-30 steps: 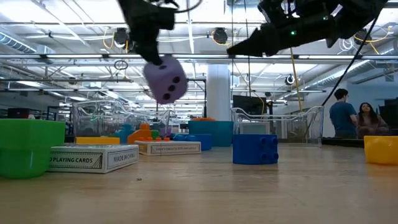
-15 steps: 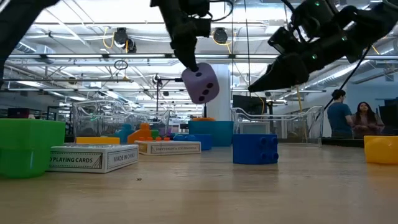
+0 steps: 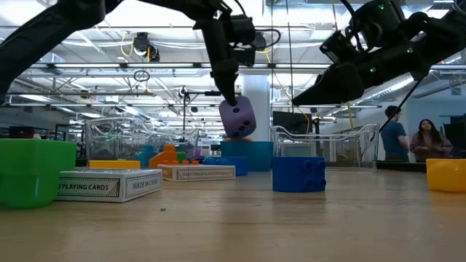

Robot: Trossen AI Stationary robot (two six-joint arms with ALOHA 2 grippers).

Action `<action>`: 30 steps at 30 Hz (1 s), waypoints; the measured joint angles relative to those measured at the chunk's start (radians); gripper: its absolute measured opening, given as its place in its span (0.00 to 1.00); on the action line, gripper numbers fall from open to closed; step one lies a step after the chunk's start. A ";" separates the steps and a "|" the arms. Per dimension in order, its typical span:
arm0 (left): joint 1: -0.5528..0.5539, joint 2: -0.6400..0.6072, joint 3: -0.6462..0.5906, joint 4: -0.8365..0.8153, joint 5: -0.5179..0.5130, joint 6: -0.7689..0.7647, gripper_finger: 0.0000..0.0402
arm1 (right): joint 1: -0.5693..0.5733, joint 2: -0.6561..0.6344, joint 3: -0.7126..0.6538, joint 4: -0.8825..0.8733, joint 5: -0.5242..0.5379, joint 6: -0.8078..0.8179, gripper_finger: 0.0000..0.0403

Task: Pick & Place Toys
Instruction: Put the violet dice into the blue bin

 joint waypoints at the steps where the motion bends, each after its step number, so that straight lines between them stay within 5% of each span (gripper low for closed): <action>1: 0.003 0.008 0.000 -0.001 0.000 -0.001 0.32 | 0.000 0.000 0.000 0.000 0.000 0.000 0.52; 30: -0.013 0.101 -0.006 0.058 0.001 -0.031 0.32 | 0.000 0.000 0.000 0.000 0.002 -0.013 0.52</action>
